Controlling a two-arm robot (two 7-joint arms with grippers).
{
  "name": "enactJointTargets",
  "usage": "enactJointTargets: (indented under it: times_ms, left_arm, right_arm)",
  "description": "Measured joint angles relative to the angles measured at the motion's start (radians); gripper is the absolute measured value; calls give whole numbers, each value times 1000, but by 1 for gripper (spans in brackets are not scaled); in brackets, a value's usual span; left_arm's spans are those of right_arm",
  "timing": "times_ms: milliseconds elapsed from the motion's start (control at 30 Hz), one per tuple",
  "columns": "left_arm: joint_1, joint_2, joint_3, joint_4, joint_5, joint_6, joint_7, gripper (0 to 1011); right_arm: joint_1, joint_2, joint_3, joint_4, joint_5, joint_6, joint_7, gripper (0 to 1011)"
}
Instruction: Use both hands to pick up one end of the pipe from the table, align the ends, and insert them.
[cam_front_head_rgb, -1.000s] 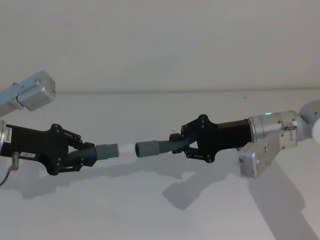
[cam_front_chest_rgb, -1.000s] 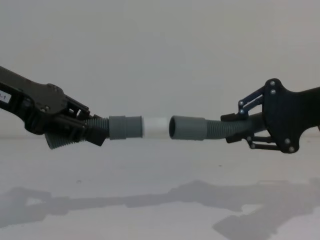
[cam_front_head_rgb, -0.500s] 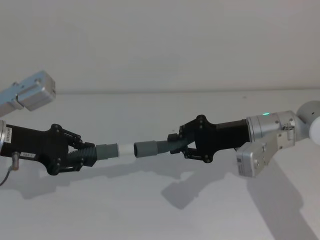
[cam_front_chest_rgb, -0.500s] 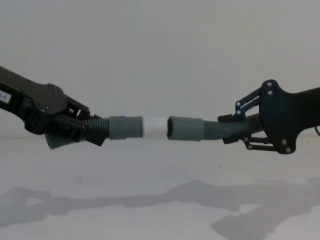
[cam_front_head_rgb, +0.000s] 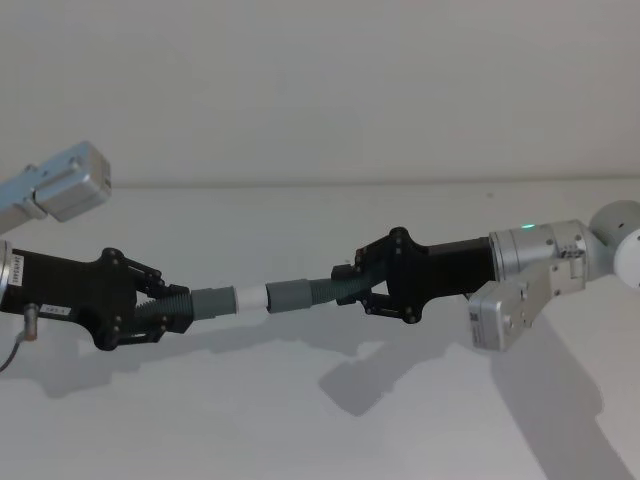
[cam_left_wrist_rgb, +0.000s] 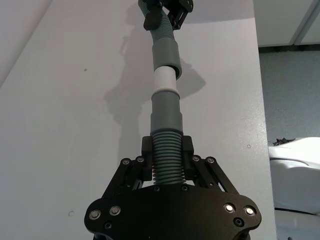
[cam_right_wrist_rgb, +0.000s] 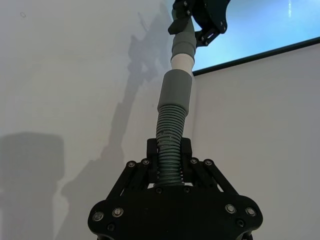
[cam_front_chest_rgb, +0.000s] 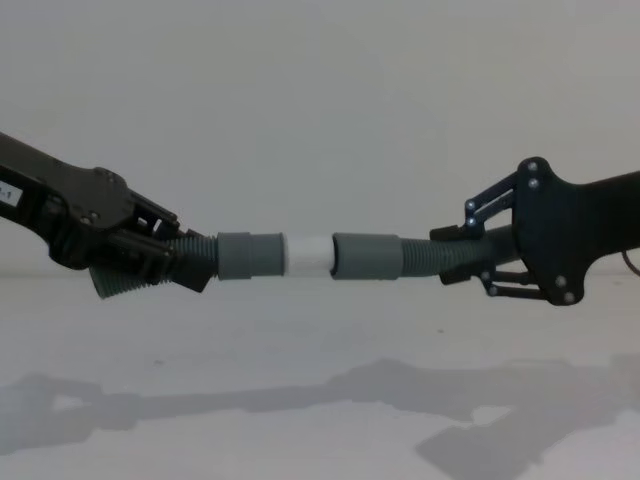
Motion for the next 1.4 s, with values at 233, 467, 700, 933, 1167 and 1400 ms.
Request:
enactJointTargets:
  times_ms: [233,467,700,933,1167,1400]
  left_arm:
    - [0,0,0,0,0,0,0,302]
    - [0,0,0,0,0,0,0,302]
    - [0,0,0,0,0,0,0,302]
    - [0,0,0,0,0,0,0,302]
    - [0,0,0,0,0,0,0,302]
    - [0,0,0,0,0,0,0,302]
  right_arm:
    - [1,0,-5,-2,6,4,-5,233]
    - [3,-1,-11,-3,11,9,-7,234]
    - [7,-5,-17,5,16,12,-13,234]
    - [14,-8,-20,14,18,15,-19,234]
    - [19,-8,-23,21,18,16,-25,230]
    - [23,-7,-26,28,19,19,-33,230]
